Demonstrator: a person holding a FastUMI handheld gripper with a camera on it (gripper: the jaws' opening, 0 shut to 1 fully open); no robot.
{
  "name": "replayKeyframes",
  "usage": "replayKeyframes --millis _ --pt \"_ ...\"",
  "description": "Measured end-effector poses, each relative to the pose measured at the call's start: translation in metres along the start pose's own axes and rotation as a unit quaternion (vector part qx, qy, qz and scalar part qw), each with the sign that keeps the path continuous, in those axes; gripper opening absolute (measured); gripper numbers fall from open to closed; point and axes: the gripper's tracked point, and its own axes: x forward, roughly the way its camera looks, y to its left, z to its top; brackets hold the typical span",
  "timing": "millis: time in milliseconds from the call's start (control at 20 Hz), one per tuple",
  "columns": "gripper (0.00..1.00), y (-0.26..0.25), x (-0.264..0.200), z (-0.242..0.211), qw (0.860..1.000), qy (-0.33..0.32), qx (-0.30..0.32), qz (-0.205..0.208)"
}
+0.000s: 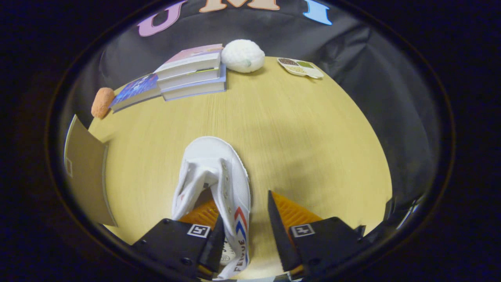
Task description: Open the storage box then place both shoes into the box .Put the left shoe in first, then the right shoe, with the right side of both shoes facing outward in a uniform manner.
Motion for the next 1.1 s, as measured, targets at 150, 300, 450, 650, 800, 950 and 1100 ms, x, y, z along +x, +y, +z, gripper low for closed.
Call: replayKeyframes --millis 150,300,450,650,800,950,1100 --pt "0.33 0.011 0.004 0.001 1.000 0.005 0.011 0.020" --pt "0.31 0.009 0.001 -0.001 0.999 0.007 0.024 0.025" --pt "0.22 0.011 0.005 -0.002 0.995 0.028 0.096 0.030" --pt "0.06 0.012 0.002 -0.007 0.963 0.058 0.247 0.094" --pt "0.06 0.031 -0.011 0.000 0.924 0.061 0.335 0.172" --pt "0.06 0.056 -0.049 0.002 0.903 0.053 0.361 0.225" --pt "0.06 0.094 -0.095 0.026 0.876 0.051 0.379 0.294"
